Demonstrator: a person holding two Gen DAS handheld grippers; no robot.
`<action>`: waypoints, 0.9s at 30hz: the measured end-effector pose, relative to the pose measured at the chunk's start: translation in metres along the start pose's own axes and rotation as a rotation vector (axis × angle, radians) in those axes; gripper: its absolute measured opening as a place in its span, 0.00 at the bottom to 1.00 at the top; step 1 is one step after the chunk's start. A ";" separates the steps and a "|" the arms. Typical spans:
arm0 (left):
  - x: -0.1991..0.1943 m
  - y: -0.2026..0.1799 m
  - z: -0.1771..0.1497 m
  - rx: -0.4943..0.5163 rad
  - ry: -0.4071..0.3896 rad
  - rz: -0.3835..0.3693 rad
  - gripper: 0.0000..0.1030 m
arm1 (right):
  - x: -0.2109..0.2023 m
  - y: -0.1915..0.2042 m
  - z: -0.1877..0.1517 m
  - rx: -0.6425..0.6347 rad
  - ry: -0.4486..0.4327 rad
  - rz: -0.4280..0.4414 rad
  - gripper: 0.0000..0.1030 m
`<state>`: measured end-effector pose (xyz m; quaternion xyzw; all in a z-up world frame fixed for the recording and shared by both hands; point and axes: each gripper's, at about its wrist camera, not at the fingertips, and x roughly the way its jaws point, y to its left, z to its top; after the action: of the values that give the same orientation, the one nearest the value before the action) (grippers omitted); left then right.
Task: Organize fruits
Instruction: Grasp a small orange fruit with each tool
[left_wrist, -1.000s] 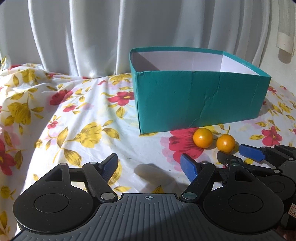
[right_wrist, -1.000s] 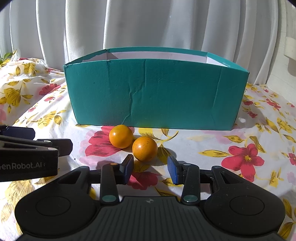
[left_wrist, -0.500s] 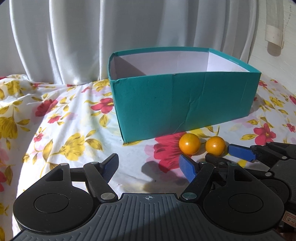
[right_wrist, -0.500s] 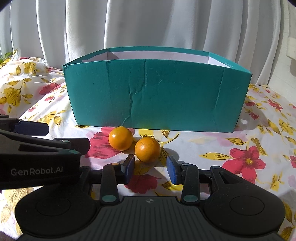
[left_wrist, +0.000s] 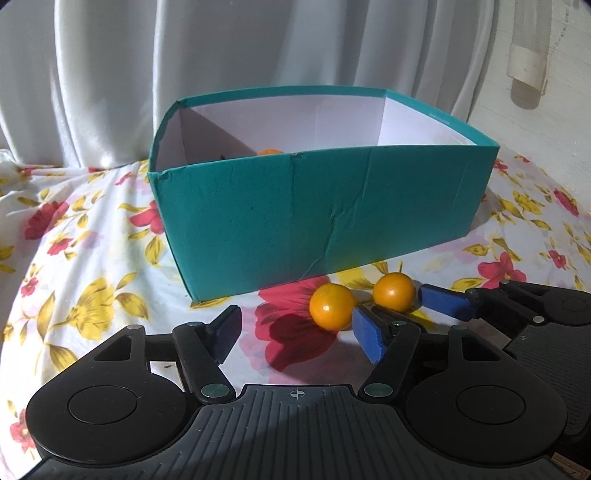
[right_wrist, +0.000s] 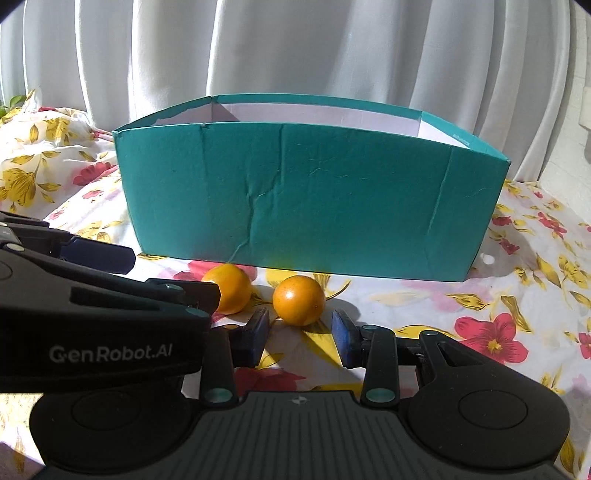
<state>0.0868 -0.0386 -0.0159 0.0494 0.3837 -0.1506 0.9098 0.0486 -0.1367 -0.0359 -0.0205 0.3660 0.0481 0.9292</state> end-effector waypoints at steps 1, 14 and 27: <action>0.002 -0.001 0.001 -0.003 0.004 -0.005 0.67 | 0.001 -0.001 0.001 0.000 0.001 -0.001 0.37; 0.022 -0.008 0.011 -0.003 0.018 -0.029 0.58 | 0.011 -0.019 0.007 -0.018 -0.008 0.018 0.37; 0.032 0.003 0.010 -0.055 0.062 -0.087 0.46 | 0.013 -0.020 0.008 -0.073 -0.023 0.060 0.30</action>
<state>0.1161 -0.0451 -0.0316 0.0122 0.4176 -0.1779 0.8909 0.0655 -0.1548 -0.0382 -0.0429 0.3535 0.0895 0.9301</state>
